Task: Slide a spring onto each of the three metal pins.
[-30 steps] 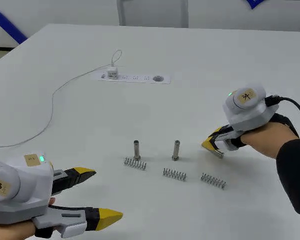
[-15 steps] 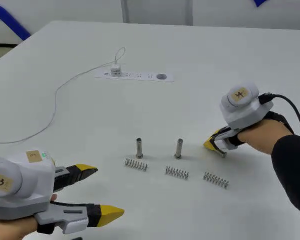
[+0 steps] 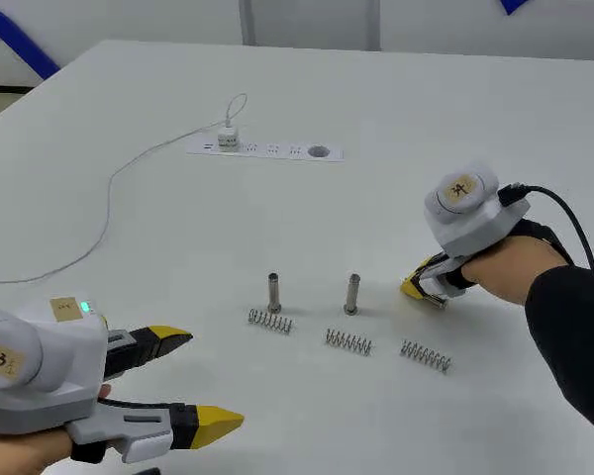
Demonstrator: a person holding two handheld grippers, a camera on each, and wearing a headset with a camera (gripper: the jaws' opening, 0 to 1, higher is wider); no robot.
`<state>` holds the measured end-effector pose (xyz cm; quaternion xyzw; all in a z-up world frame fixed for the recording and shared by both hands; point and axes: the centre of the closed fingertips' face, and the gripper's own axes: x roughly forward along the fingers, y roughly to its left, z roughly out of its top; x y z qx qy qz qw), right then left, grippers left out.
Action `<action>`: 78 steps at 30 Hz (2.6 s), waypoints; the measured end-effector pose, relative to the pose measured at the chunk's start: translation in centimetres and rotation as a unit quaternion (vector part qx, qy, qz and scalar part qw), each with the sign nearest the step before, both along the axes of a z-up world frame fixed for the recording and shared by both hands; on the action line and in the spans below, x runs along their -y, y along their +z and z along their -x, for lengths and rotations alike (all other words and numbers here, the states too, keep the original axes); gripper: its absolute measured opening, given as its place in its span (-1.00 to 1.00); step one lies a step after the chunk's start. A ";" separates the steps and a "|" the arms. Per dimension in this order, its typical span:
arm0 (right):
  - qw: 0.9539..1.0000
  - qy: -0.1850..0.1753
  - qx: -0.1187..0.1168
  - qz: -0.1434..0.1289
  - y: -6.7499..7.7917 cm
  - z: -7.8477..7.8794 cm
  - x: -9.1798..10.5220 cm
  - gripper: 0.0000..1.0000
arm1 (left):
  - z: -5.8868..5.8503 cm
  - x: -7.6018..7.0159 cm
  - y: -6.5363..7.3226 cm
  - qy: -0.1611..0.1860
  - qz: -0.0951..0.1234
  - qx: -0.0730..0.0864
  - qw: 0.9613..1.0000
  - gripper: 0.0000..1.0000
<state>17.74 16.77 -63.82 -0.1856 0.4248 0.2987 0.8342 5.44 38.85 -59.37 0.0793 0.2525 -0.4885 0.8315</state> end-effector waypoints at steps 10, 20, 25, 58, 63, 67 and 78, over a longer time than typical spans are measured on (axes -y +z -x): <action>0.999 -0.018 0.013 -0.049 2.2 1.1 -0.3 -0.82 | 0.1 0.2 -0.1 -0.005 -0.001 -0.002 1.000 0.40; 0.997 -0.026 0.042 -0.067 4.1 2.4 -0.1 -0.82 | 0.1 0.3 0.0 -0.008 -0.002 0.001 1.000 0.40; 0.995 -0.034 0.051 -0.078 4.6 2.5 0.3 -0.84 | 0.2 0.3 -0.1 -0.009 -0.004 0.000 1.000 0.40; 0.992 -0.051 0.066 -0.096 5.4 4.0 0.8 -0.83 | 0.5 0.5 0.0 -0.017 -0.006 0.000 1.000 0.39; 0.992 -0.048 0.069 -0.094 5.5 4.2 0.8 -0.83 | 0.5 0.6 0.0 -0.018 -0.007 0.001 1.000 0.39; 0.991 -0.051 0.070 -0.098 5.7 4.2 0.9 -0.83 | 0.5 0.6 0.0 -0.018 -0.007 0.001 1.000 0.39; 0.991 -0.047 0.084 -0.098 6.7 4.8 0.9 -0.81 | 0.6 0.7 0.1 -0.019 -0.007 0.002 1.000 0.39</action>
